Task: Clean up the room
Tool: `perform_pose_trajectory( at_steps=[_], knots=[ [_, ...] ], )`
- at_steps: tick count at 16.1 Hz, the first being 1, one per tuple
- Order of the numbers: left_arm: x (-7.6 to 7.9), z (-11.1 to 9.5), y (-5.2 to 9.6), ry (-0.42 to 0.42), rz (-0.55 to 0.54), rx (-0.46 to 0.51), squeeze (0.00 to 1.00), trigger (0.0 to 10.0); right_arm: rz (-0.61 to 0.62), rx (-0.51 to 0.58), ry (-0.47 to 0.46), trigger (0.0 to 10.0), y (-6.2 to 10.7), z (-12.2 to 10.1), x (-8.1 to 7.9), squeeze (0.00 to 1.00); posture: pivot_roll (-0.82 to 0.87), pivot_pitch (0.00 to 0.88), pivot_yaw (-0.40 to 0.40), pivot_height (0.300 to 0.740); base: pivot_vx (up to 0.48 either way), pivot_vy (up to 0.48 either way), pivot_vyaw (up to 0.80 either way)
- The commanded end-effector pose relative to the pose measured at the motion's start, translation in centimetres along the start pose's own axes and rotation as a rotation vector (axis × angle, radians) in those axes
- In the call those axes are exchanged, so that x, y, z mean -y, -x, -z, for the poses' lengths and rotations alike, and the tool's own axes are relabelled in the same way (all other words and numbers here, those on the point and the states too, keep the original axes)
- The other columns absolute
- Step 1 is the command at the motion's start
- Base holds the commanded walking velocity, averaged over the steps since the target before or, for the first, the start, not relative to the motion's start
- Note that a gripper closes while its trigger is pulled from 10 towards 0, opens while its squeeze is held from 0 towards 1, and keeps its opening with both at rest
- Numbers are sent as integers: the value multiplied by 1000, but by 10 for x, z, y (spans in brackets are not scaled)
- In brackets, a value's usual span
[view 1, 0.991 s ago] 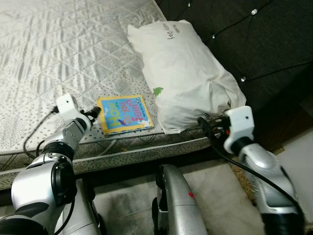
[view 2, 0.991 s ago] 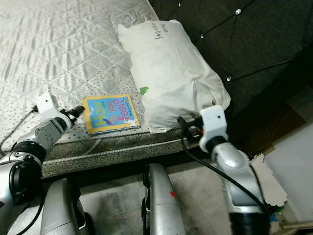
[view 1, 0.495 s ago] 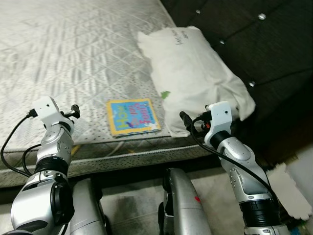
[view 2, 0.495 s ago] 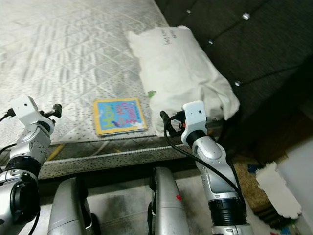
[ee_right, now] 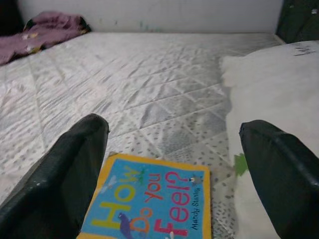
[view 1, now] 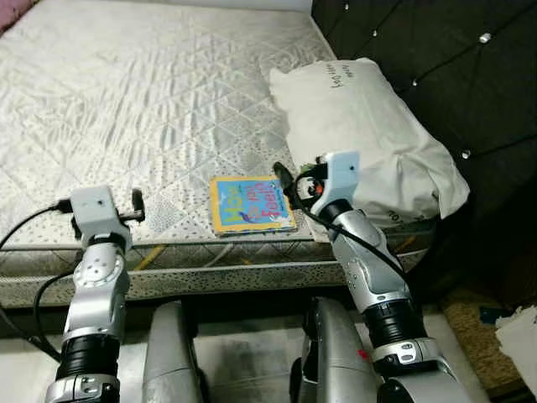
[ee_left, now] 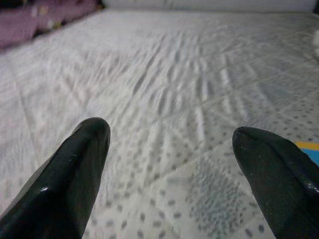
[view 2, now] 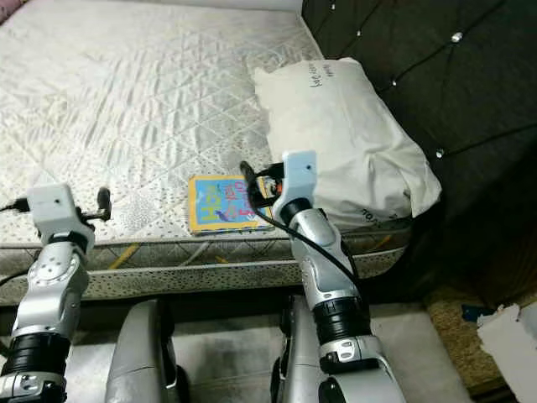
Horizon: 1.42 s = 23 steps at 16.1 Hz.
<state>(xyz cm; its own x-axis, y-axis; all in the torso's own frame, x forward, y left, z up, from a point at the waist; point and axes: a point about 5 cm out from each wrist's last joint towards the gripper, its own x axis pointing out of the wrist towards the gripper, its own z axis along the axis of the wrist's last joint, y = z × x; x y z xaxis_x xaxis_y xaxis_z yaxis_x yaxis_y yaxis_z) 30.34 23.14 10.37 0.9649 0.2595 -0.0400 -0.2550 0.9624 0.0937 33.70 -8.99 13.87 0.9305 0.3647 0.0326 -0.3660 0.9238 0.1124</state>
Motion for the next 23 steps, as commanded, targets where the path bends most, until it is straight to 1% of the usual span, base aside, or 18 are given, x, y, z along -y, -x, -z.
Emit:
perform_pose_trajectory(
  at_steps=[1, 2, 3, 6, 9, 10, 11, 12, 13, 14, 15, 16, 18, 19, 20, 21, 22, 23],
  knots=[
    [7, -9, 0, -28, 19, 28, 0, 10000, 9, 50, -9, 10000, -5, -9, 1, 0, 21, 0, -23, 553, 0, 0, 0],
    [9, -14, 5, -36, 17, 23, 0, 10000, 16, 69, -11, 10000, -9, -10, 2, 0, 19, 0, -17, 563, 0, 0, 0],
    [10, -17, 6, -47, 19, 27, 0, 10000, 19, 76, -12, 10000, -10, -11, 2, 0, 18, 0, -16, 567, 0, 0, 0],
    [17, -31, 0, -67, 37, 111, 0, 10000, 45, 109, -19, 10000, -13, -12, 4, 0, 14, 0, -9, 606, 0, 0, 0],
    [19, -37, -2, -83, 18, 118, 0, 10000, 66, 142, -11, 10000, -17, -17, 8, 0, 9, 0, -7, 639, 0, 0, 0],
    [19, -36, -3, -88, 17, 109, 0, 10000, 74, 150, -6, 10000, -18, -18, 8, 0, 7, 0, -2, 649, 0, 0, 0],
    [21, -36, -5, -85, 76, 99, 0, 10000, 90, 163, -1, 10000, -20, -21, 11, 0, 6, 0, 4, 663, 0, 0, 0],
    [21, -35, -5, -94, 102, 99, 0, 10000, 98, 168, 0, 10000, -20, -22, 12, 0, 2, 0, 9, 673, 0, 0, 0],
    [19, -34, -7, -72, 131, 86, 0, 10000, 116, 176, 8, 10000, -20, -23, 16, 0, -1, 0, 13, 687, 0, 0, 0],
    [17, -30, -7, -57, 126, 67, 0, 10000, 128, 177, 11, 10000, -20, -23, 18, 0, -1, 0, 13, 697, 0, 0, 0],
    [18, -22, -6, -56, 159, 42, 0, 10000, 139, 180, 19, 10000, -20, -23, 21, 0, -2, 0, 16, 711, 0, 0, 0],
    [18, -19, -5, -108, 165, 58, 0, 10000, 151, 183, 27, 10000, -18, -22, 23, 0, -13, 0, 25, 726, 0, 0, 0],
    [20, -18, -4, -127, 180, 80, 0, 10000, 177, 185, 35, 10000, -15, -19, 28, 0, -25, 0, 33, 740, 0, 0, 0],
    [22, -15, -2, -91, 176, 81, 0, 10000, 196, 188, 41, 10000, -10, -15, 30, 0, -40, 0, 43, 740, 0, 0, 0],
    [24, -15, -1, -81, 185, 92, 0, 10000, 204, 187, 46, 10000, -8, -13, 31, 0, -47, 0, 48, 740, 0, 0, 0],
    [28, -12, 2, -50, 193, 84, 0, 10000, 214, 183, 51, 10000, -5, -10, 32, 0, -53, 0, 50, 740, 0, 0, 0],
    [34, -9, 5, -41, 210, 87, 0, 10000, 227, 175, 58, 10000, 0, -6, 34, 0, -58, 0, 50, 740, 0, 0, 0],
    [42, -3, 9, -44, 265, 96, 0, 10000, 238, 152, 78, 10000, 6, 3, 37, 0, -57, 0, 41, 740, 0, 0, 0]
  ],
)
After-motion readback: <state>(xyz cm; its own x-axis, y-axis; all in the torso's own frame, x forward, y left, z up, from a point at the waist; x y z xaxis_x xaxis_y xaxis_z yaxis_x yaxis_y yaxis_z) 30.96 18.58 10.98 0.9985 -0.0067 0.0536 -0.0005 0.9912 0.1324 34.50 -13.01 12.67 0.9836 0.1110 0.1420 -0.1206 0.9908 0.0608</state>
